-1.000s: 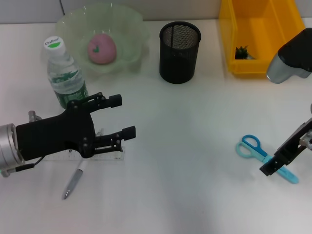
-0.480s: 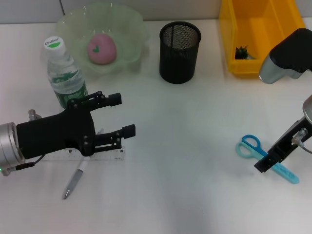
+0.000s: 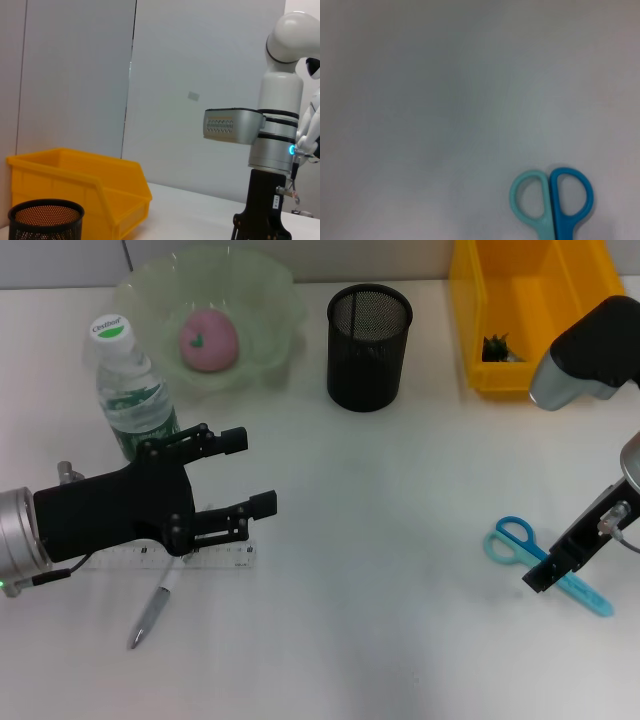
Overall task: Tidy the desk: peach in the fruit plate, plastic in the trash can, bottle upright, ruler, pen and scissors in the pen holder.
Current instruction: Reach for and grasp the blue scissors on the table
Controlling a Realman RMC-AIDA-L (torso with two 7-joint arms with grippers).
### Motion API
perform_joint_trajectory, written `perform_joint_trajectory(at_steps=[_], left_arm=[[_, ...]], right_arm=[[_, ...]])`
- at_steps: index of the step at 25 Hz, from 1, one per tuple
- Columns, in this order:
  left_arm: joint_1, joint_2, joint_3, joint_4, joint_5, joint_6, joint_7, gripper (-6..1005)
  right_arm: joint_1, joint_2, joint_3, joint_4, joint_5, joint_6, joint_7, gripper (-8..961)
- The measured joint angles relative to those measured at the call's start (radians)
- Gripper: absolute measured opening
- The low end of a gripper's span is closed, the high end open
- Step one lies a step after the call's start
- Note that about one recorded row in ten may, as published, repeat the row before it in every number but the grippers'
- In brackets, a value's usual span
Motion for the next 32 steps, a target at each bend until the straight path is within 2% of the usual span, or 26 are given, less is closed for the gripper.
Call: perform_joint_trajectory(at_steps=[32], left_arm=[[-0.018, 0.002, -0.003, 0.008, 0.0, -0.022, 0.0, 821]], right_arm=[[0.025, 0.0, -0.037, 0.044, -0.017, 0.032, 0.002, 728]])
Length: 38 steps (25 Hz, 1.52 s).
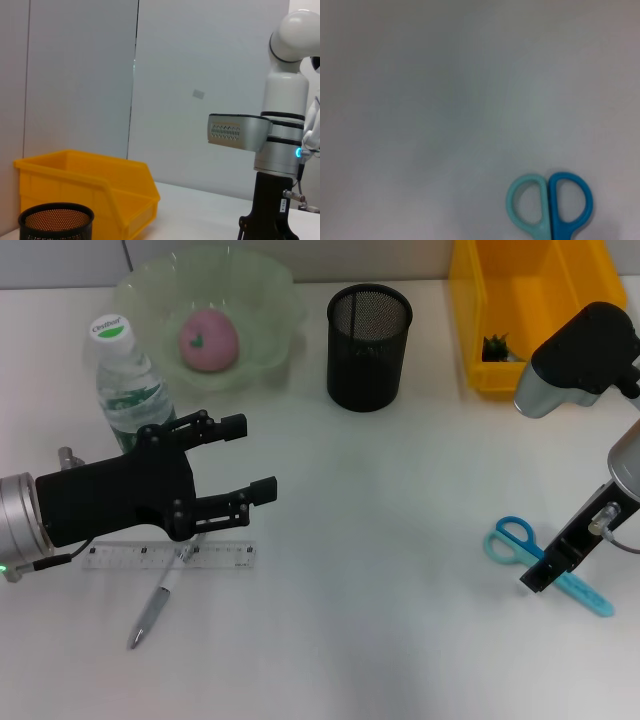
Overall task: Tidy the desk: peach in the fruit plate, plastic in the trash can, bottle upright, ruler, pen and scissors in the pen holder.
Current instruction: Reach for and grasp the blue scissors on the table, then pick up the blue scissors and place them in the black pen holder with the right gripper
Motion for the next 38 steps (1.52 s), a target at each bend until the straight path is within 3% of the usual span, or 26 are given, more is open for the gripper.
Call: perform_joint_trajectory(at_steps=[8, 13, 38], left_arm=[[0.0, 0.001, -0.001, 0.0, 0.0, -0.007, 0.0, 821], [0.0, 0.001, -0.007, 0.0, -0.001, -0.008, 0.0, 821], [-0.002, 0.001, -0.01, 0.001, -0.002, -0.022, 0.0, 821]], right_arm=[[0.007, 0.0, -0.008, 0.004, 0.003, -0.004, -0.005, 710], [0.018, 0.0, -0.024, 0.036, 0.005, -0.004, -0.005, 474], [0.026, 0.0, -0.04, 0.052, 0.001, 0.019, -0.003, 246]])
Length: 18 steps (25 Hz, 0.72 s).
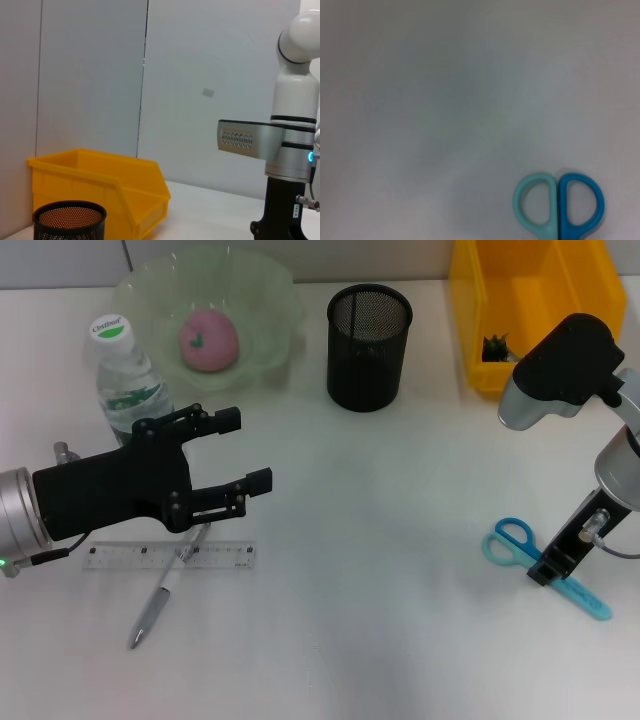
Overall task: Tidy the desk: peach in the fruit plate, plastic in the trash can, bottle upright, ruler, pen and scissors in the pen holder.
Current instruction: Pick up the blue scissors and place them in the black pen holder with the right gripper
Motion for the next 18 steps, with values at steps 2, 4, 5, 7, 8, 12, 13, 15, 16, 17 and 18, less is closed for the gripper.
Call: perform_joint_trajectory(at_steps=[2, 4, 5, 7, 8, 12, 13, 15, 16, 17, 18], left_arm=[[-0.001, 0.0, 0.0, 0.0, 0.0, -0.001, 0.001, 821], [-0.002, 0.0, 0.0, 0.0, 0.0, -0.002, 0.005, 821], [-0.002, 0.0, 0.0, 0.0, 0.0, -0.002, 0.008, 821], [-0.002, 0.0, 0.0, 0.0, 0.0, -0.003, 0.012, 821], [-0.002, 0.0, -0.001, 0.0, 0.0, -0.004, 0.013, 821], [-0.002, 0.0, -0.008, 0.0, 0.0, -0.004, 0.014, 821], [-0.002, 0.0, -0.019, -0.001, 0.0, -0.004, 0.014, 821], [-0.001, 0.0, -0.029, -0.001, 0.0, -0.002, 0.014, 821], [-0.001, 0.0, -0.043, -0.003, 0.0, 0.0, 0.014, 821], [-0.001, 0.0, -0.043, -0.003, 0.0, 0.0, 0.014, 821], [0.001, 0.0, -0.065, -0.006, -0.001, 0.01, 0.014, 821]], right_arm=[[0.0, 0.0, 0.0, -0.001, 0.001, 0.002, -0.001, 240], [-0.001, 0.001, 0.0, -0.004, 0.002, 0.005, -0.002, 234], [-0.003, 0.001, 0.0, -0.012, 0.004, 0.009, -0.003, 231], [-0.009, 0.002, 0.0, -0.032, 0.007, 0.017, -0.004, 231], [-0.015, 0.002, 0.002, -0.051, 0.009, 0.02, -0.004, 231], [-0.042, 0.002, 0.013, -0.133, 0.046, 0.035, -0.008, 230], [-0.049, 0.002, 0.017, -0.155, 0.066, 0.042, -0.011, 230], [-0.058, 0.002, 0.033, -0.187, 0.105, 0.057, -0.023, 230], [-0.062, 0.002, 0.048, -0.201, 0.128, 0.067, -0.031, 230], [-0.066, 0.002, 0.063, -0.211, 0.151, 0.077, -0.04, 230], [-0.071, 0.002, 0.093, -0.224, 0.198, 0.1, -0.064, 231]])
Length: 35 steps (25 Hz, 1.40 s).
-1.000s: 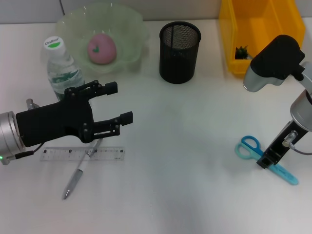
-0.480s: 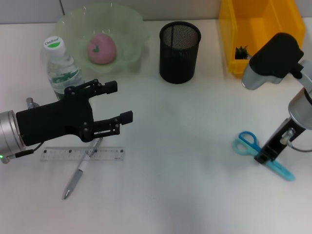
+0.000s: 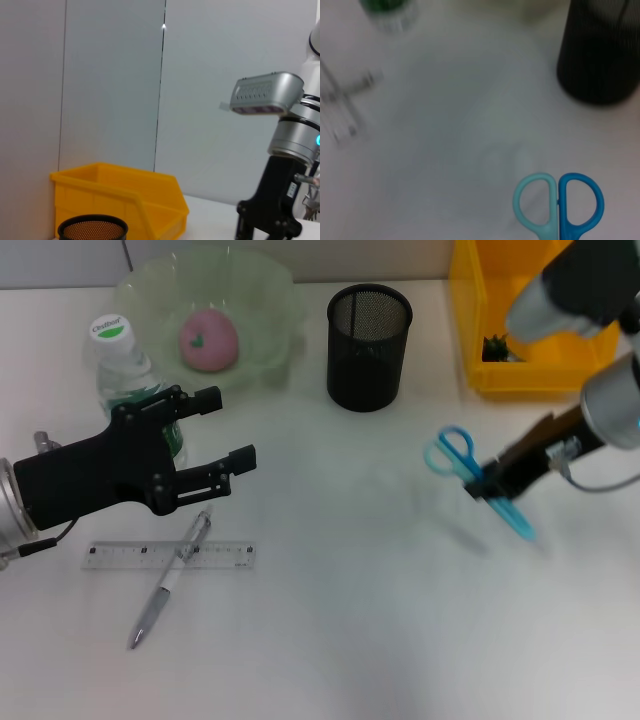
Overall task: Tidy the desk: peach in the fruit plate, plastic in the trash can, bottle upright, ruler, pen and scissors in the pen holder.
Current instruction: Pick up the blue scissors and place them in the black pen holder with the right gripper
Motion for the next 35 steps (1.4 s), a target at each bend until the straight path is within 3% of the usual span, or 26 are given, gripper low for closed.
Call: perform_joint_trajectory(at_steps=[4, 9, 13, 18, 25, 35], left_arm=[[0.009, 0.001, -0.013, -0.001, -0.005, 0.022, 0.0, 821], [0.018, 0.001, -0.014, -0.002, -0.019, 0.026, 0.01, 821], [0.021, 0.001, -0.014, -0.003, -0.022, 0.028, 0.013, 821], [0.024, 0.0, -0.015, -0.004, -0.025, 0.025, 0.013, 821], [0.029, -0.001, -0.015, -0.005, -0.025, 0.021, 0.013, 822], [0.022, -0.002, -0.015, -0.005, -0.025, 0.019, 0.012, 821]], right_arm=[[-0.014, -0.001, 0.066, -0.01, 0.099, 0.051, -0.067, 237], [-0.041, -0.004, 0.201, 0.033, 0.369, 0.179, -0.25, 245], [-0.056, -0.004, 0.231, 0.115, 0.57, 0.281, -0.428, 252], [-0.057, -0.003, 0.225, 0.338, 0.855, 0.394, -0.739, 260], [-0.039, -0.002, 0.223, 0.646, 1.284, 0.409, -1.267, 271], [0.045, 0.002, 0.223, 0.937, 1.543, 0.426, -1.622, 287]])
